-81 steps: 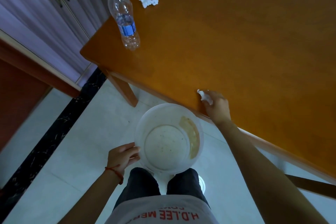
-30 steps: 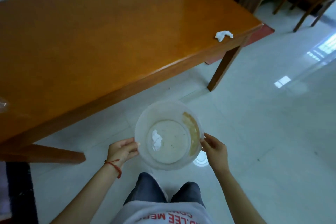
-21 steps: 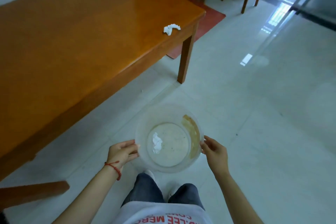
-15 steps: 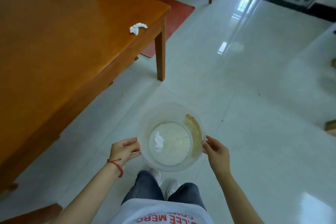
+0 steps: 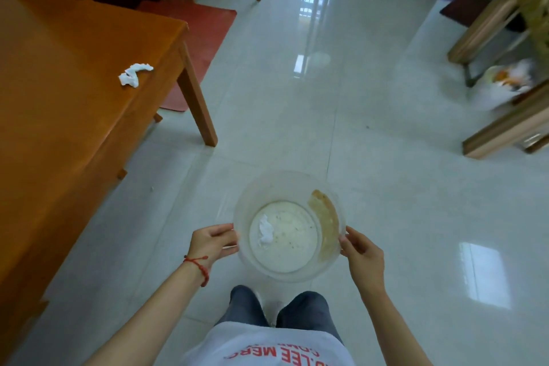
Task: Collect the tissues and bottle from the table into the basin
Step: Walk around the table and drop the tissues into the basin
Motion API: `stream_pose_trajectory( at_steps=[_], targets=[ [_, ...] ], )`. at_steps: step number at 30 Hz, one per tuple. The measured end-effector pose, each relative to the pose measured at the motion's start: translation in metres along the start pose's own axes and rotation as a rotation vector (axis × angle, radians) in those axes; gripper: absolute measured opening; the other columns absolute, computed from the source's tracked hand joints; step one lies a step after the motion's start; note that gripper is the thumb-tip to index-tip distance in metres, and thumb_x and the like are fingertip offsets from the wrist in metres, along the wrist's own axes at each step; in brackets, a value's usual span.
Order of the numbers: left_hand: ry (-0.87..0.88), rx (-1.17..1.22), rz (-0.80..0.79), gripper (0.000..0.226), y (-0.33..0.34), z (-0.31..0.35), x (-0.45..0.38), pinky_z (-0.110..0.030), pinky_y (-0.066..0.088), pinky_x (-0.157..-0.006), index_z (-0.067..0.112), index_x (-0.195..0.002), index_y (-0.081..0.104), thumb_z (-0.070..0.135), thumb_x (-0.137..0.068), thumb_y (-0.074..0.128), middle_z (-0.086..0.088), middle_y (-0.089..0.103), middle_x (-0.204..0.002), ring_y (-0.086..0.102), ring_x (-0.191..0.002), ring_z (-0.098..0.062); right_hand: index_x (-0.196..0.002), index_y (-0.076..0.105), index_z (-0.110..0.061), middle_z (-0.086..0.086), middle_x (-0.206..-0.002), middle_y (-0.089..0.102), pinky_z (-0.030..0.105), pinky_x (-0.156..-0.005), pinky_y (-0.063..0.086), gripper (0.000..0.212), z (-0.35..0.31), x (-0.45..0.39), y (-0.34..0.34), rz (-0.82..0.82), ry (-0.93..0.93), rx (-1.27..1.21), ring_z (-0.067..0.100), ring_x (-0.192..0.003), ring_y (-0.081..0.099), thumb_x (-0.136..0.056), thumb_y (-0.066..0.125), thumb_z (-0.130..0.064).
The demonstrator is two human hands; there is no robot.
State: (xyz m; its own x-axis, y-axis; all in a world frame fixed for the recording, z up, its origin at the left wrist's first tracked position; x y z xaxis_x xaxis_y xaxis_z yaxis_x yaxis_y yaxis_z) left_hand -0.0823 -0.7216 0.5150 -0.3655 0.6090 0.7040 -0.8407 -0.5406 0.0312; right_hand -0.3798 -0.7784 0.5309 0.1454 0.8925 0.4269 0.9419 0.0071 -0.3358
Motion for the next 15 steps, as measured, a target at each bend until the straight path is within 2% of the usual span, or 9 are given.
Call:
stream_pose_trajectory(
  at_steps=[5,9,15],
  targets=[
    [0.010,-0.002,-0.038,0.023,0.021,0.020,-0.022,-0.022,0.057,-0.050,0.002,-0.094,0.062,-0.008,-0.074,0.068,-0.013,0.067,-0.080,0.066,-0.073,-0.024,-0.110,0.068,-0.018,-0.002,-0.096,0.072,0.039,-0.086,0.055,0.028,-0.010,-0.023,-0.005,0.038,-0.012,-0.012,0.012,-0.084,0.069,-0.083,0.066,-0.022],
    [0.005,-0.010,-0.033,0.020,0.042,0.037,-0.043,-0.023,0.058,-0.050,0.004,-0.088,0.063,-0.007,-0.073,0.070,-0.013,0.068,-0.079,0.067,-0.073,-0.024,-0.111,0.067,-0.015,-0.005,-0.093,0.071,0.043,-0.088,0.054,0.029,-0.020,-0.057,-0.008,0.042,-0.008,-0.019,0.013,-0.086,0.068,-0.083,0.066,-0.021],
    [0.011,0.017,0.009,0.019,0.090,0.068,-0.077,-0.025,0.059,-0.053,-0.001,-0.089,0.065,-0.006,-0.072,0.071,-0.015,0.069,-0.081,0.067,-0.072,-0.026,-0.111,0.067,-0.015,-0.008,-0.090,0.071,0.044,-0.090,0.053,0.029,-0.051,-0.135,-0.017,-0.018,-0.034,-0.018,0.016,-0.088,0.069,-0.083,0.067,-0.022]
  ],
)
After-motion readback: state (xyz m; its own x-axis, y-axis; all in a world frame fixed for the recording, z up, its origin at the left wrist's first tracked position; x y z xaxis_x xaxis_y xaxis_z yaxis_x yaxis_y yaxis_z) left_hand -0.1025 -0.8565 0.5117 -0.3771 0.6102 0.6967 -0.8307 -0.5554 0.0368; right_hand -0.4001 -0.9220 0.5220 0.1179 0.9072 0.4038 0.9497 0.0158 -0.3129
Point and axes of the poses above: each hand's wrist, its own x-axis away from the middle knuckle, its own y-axis out of the palm, z = x × y, the point moved 4 cm from there along -x, towards the middle knuckle
